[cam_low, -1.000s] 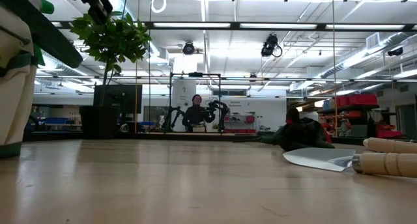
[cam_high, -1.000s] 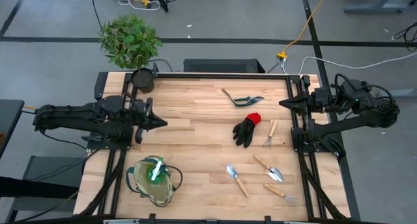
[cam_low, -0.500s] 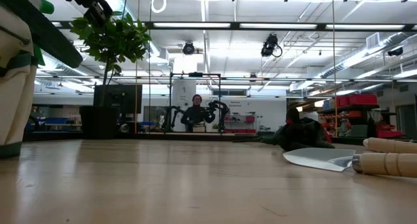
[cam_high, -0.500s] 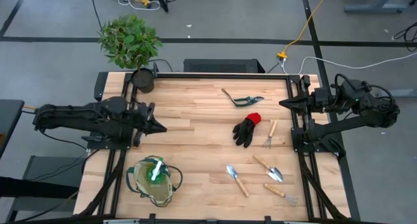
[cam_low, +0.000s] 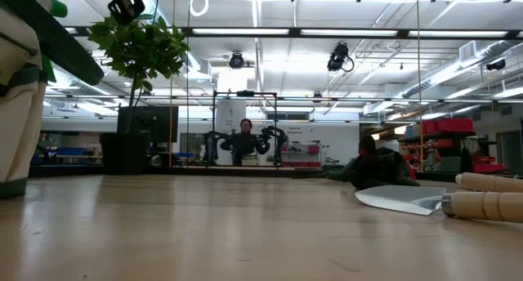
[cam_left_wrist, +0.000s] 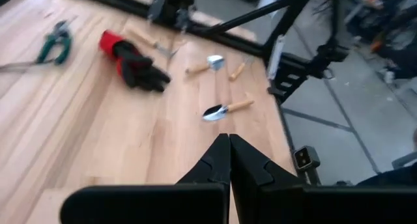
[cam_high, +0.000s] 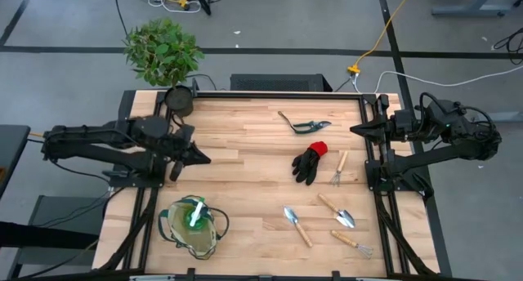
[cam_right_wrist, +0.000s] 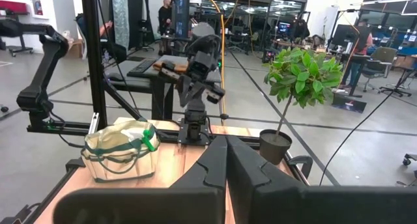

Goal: Pick & Place Garden tools in Gardening bag
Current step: Put the shear scissors into the gardening bag

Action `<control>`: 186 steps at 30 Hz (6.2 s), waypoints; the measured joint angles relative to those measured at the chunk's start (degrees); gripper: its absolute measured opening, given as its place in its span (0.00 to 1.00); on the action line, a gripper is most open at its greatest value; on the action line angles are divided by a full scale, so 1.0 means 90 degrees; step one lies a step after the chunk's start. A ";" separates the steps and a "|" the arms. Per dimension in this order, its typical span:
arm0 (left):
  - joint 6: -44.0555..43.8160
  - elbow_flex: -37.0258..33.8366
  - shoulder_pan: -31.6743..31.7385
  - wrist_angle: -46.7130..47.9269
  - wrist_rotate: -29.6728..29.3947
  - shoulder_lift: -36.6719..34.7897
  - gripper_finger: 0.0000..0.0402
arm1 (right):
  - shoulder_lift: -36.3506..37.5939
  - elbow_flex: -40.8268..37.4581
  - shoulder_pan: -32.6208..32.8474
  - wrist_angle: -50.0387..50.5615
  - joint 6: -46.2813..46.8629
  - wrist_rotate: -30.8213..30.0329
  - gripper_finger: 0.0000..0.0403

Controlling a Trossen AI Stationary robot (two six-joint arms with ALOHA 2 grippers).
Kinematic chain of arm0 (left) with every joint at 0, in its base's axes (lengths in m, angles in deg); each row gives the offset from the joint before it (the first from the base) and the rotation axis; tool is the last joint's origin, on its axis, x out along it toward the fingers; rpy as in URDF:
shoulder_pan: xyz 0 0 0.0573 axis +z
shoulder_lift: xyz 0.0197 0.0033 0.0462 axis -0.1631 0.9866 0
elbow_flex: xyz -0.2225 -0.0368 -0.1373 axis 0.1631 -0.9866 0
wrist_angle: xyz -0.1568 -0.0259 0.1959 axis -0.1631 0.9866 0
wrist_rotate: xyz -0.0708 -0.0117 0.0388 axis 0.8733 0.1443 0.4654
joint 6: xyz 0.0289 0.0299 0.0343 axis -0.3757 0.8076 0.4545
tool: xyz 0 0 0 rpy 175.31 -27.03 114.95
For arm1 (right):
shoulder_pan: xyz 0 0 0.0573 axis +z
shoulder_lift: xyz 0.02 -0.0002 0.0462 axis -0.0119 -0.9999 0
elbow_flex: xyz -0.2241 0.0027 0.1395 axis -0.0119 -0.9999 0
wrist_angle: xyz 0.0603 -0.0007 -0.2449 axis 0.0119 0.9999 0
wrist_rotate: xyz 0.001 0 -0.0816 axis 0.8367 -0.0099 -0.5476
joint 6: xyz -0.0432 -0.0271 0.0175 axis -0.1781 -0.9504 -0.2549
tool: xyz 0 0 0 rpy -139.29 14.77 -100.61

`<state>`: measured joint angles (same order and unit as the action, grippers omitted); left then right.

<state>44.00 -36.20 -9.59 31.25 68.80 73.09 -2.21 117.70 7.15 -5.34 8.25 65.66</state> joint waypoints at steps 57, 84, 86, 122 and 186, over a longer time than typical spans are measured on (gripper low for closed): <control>0.1713 -0.1840 -0.0002 -0.1339 -0.0949 -0.1860 0.01 | 0.0000 0.0000 -0.0001 0.0000 0.0002 0.0002 0.03; 0.1391 -0.4611 -0.0002 -0.4335 -0.0379 -0.3570 0.01 | -0.0002 0.0000 -0.0001 0.0001 0.0001 -0.0001 0.03; 0.1378 -0.4708 -0.0002 -0.4332 -0.0379 -0.3674 0.01 | 0.0000 0.0000 -0.0001 0.0000 0.0000 -0.0001 0.03; 0.1417 -0.5247 -0.0002 -0.3658 -0.0601 -0.4286 0.01 | -0.0001 0.0000 0.0001 0.0002 0.0000 0.0001 0.03; 0.1346 -0.4422 0.0000 -0.3050 -0.1272 -0.4021 0.02 | -0.0001 0.0000 0.0001 0.0002 0.0002 -0.0001 0.03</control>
<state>56.12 -75.99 -9.59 3.80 57.35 36.90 -2.21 117.70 7.16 -5.32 8.27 65.65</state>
